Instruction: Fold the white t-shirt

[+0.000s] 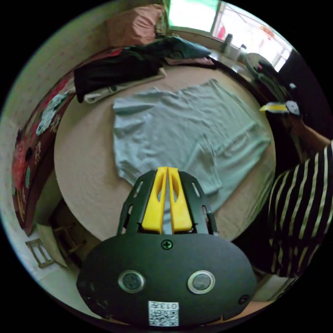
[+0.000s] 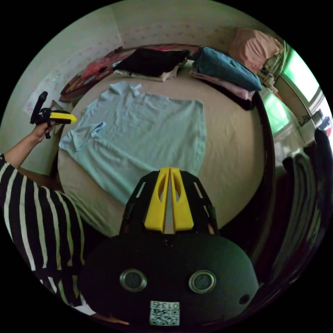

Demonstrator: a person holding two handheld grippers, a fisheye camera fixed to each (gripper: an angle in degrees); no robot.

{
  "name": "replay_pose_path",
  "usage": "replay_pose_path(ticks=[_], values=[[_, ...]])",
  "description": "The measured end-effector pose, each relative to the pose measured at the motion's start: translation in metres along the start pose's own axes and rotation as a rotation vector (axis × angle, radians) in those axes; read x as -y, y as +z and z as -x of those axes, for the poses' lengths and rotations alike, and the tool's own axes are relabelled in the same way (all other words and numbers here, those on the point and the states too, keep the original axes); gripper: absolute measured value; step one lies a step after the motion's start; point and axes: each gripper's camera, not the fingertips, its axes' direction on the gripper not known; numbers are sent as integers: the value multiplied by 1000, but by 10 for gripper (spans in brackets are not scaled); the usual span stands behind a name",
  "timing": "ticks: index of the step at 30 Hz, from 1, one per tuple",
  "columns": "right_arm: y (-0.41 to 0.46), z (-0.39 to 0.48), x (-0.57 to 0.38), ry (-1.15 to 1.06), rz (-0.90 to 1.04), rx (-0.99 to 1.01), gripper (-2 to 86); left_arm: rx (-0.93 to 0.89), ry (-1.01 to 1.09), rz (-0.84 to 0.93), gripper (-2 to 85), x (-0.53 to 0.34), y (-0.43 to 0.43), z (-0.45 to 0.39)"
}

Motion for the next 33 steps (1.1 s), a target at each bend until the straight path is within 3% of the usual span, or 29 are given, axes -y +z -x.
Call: replay_pose_path(ticks=[6, 12, 19, 23, 33], values=[[12, -44, 78, -71, -45, 3, 35, -73, -224, -142, 119, 70, -7, 93], [37, -74, 150, -195, 38, 9, 80, -19, -134, 33, 144, 143, 21, 136], [69, -73, 190, -384, 188, 33, 68, -102, -158, 96, 119, 168, 51, 168], [72, -67, 196, -374, 239, 39, 34, -106, -169, 59, 22, 161, 44, 177], [2, -17, 138, -389, -2, -76, 16, -128, 13, -241, 4, 86, -47, 150]])
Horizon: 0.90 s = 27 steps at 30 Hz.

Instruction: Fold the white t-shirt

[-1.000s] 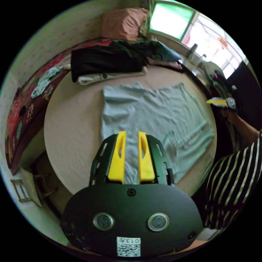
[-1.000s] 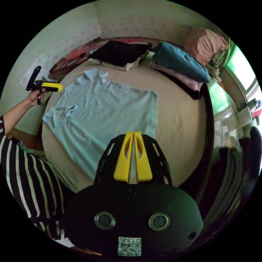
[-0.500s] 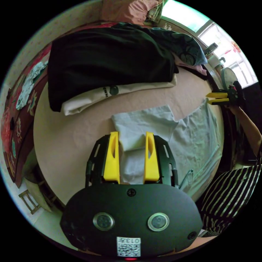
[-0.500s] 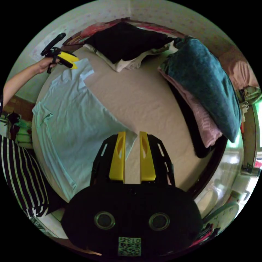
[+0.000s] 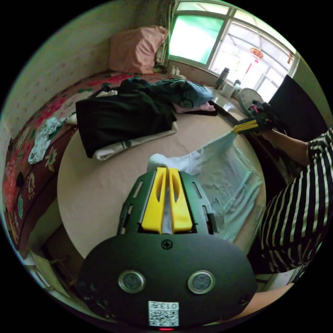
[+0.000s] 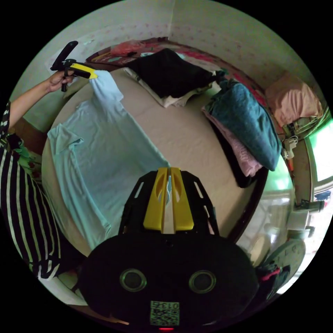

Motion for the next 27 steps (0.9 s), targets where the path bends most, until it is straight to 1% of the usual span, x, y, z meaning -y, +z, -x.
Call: replay_pose_path(ticks=[3, 6, 8, 11, 15, 18, 23, 27], values=[[-15, 36, -23, 13, -34, -76, 15, -5, 31, -38, 3, -36, -25, -21], [-18, 71, -43, 42, -23, -105, 14, 0, -5, -20, 2, -77, -31, -36], [-13, 88, -51, 65, 5, -90, 13, -30, -47, 28, 3, -105, -23, -45], [2, 112, -60, 84, 64, -99, 12, -25, -86, 95, 3, -133, -4, -53], [14, 132, -58, 94, 119, -121, 12, -32, -120, 154, 3, -150, 15, -55], [2, 140, -54, 108, 82, -155, 12, -16, -99, 129, 4, -150, 10, -55], [1, 153, -51, 132, 94, -145, 16, -19, -106, 152, 8, -154, 18, -43], [15, 158, -51, 159, 145, -83, 27, -51, -82, 211, 17, -155, 31, -43]])
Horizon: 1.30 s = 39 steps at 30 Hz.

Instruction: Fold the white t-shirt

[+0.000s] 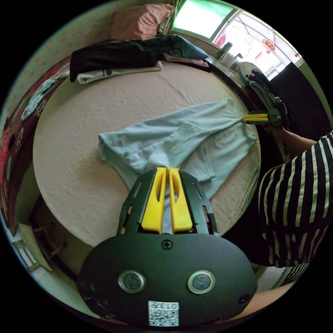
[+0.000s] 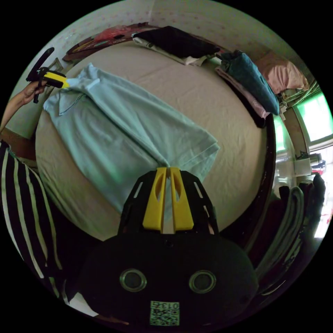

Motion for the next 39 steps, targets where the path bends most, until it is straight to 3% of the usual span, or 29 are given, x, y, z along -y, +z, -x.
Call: replay_pose_path(ticks=[5, 11, 17, 22, 27, 35, 39], values=[[-14, -3, 0, 7, 17, 25, 61, -71, 3, 39, 67, -17, -1, 5], [-53, -9, 56, 42, -180, 194, 72, -38, -90, -98, 50, -28, -35, 27], [-47, 57, 177, -296, -236, 380, 74, 19, -4, -85, 11, 31, -10, 27], [-16, 109, 251, -562, -58, 426, 72, 124, 94, 129, 6, 54, 33, 25], [-6, 131, 273, -657, -22, 408, 69, 180, 118, 167, 1, 49, 27, 19], [-5, 132, 282, -572, -7, 398, 19, 163, 172, 159, -2, 42, 31, 7], [-20, 107, 273, -346, -73, 451, 16, 124, 141, 132, -2, 36, 30, 11]])
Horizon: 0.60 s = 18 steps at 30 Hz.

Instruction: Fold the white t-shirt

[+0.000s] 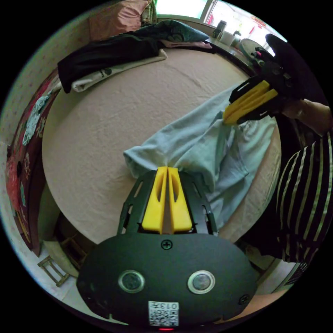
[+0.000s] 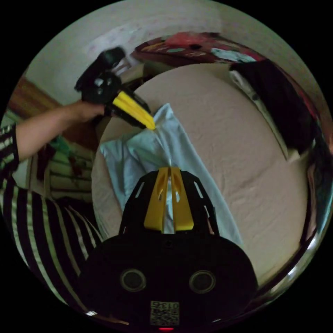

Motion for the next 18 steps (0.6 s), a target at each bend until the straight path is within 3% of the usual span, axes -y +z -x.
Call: replay_pose_path(ticks=[4, 9, 14, 18], values=[[-10, -21, -34, 387, -97, 109, 19, -4, -4, -3, 0, -3, 2, -3], [0, -33, -57, 629, -174, 217, 37, 21, -38, -23, 10, -9, -6, -6], [-25, -7, -45, 370, -237, 176, 66, 24, -10, -144, 46, -15, -28, -23], [-23, -17, -47, 387, -198, 123, 72, -50, -7, -155, 73, -12, -24, -28]])
